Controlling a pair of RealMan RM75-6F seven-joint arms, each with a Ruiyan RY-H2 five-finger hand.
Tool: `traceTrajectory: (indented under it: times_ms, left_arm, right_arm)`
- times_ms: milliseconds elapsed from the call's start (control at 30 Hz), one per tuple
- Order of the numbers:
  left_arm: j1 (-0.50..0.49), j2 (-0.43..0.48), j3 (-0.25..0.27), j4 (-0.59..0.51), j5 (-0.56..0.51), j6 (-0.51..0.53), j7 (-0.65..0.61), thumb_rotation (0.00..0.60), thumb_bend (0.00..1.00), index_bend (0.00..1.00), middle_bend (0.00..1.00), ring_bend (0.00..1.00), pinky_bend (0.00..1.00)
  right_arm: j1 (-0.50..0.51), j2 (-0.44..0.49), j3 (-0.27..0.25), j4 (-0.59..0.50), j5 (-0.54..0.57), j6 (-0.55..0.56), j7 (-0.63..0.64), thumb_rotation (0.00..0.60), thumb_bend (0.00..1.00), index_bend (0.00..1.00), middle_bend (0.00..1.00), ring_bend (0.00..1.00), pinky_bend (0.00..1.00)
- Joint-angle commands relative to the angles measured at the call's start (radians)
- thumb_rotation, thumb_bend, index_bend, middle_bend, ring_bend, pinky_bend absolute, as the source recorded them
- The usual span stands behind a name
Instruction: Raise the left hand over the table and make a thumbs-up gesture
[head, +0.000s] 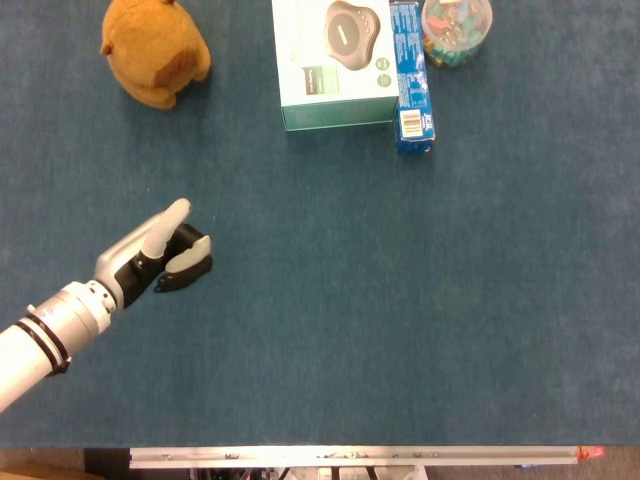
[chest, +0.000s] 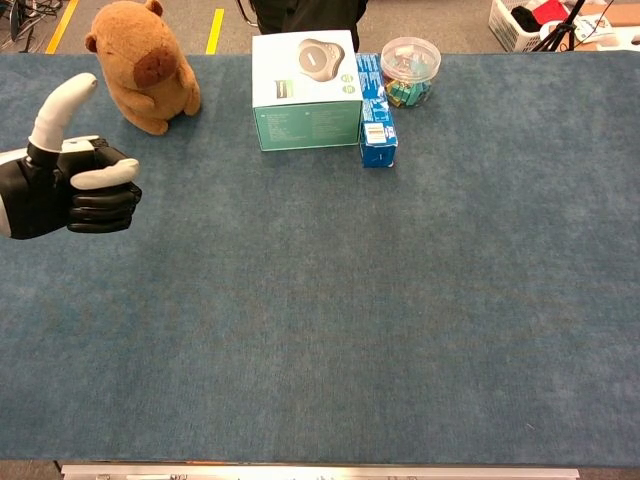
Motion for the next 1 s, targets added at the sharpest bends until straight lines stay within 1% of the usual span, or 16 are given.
traceTrajectory:
  times_ms: [33, 100, 200, 333, 467, 633, 1000]
  left_arm:
    - [-0.043, 0.015, 0.063, 0.050, 0.173, 0.079, -0.196, 0.000, 0.00, 1.00, 1.00, 1.00, 1.00]
    - [-0.063, 0.018, 0.097, 0.074, 0.237, 0.124, -0.270, 0.000, 0.00, 1.00, 1.00, 1.00, 1.00]
    - [-0.086, 0.013, 0.136, 0.104, 0.288, 0.178, -0.342, 0.000, 0.00, 1.00, 1.00, 1.00, 1.00]
    - [-0.109, -0.006, 0.177, 0.145, 0.333, 0.249, -0.409, 0.000, 0.00, 1.00, 1.00, 1.00, 1.00]
    - [-0.128, -0.033, 0.210, 0.187, 0.354, 0.320, -0.464, 0.000, 0.00, 1.00, 1.00, 1.00, 1.00]
    - [-0.154, -0.051, 0.244, 0.216, 0.366, 0.360, -0.487, 0.000, 0.00, 1.00, 1.00, 1.00, 1.00]
    - [-0.187, -0.062, 0.293, 0.218, 0.318, 0.386, -0.473, 0.000, 0.00, 1.00, 1.00, 1.00, 1.00]
  right_arm:
    - [-0.001, 0.001, -0.001, 0.001, 0.002, 0.000, 0.002, 0.600, 0.00, 0.42, 0.48, 0.34, 0.44]
    - [-0.003, 0.001, 0.000, 0.002, 0.003, 0.002, 0.004, 0.600, 0.00, 0.42, 0.48, 0.34, 0.44]
    - [-0.003, -0.001, 0.001, 0.004, 0.002, 0.004, 0.005, 0.600, 0.00, 0.42, 0.48, 0.34, 0.44]
    - [-0.002, 0.001, -0.001, 0.004, 0.000, -0.001, 0.010, 0.600, 0.00, 0.42, 0.48, 0.34, 0.44]
    - [-0.005, 0.003, -0.002, 0.005, 0.002, 0.002, 0.011, 0.600, 0.00, 0.42, 0.48, 0.34, 0.44]
    - [-0.007, 0.004, 0.000, 0.001, 0.000, 0.008, 0.009, 0.600, 0.00, 0.42, 0.48, 0.35, 0.44]
    - [-0.008, 0.001, 0.001, 0.004, 0.003, 0.008, 0.010, 0.600, 0.00, 0.42, 0.48, 0.35, 0.44]
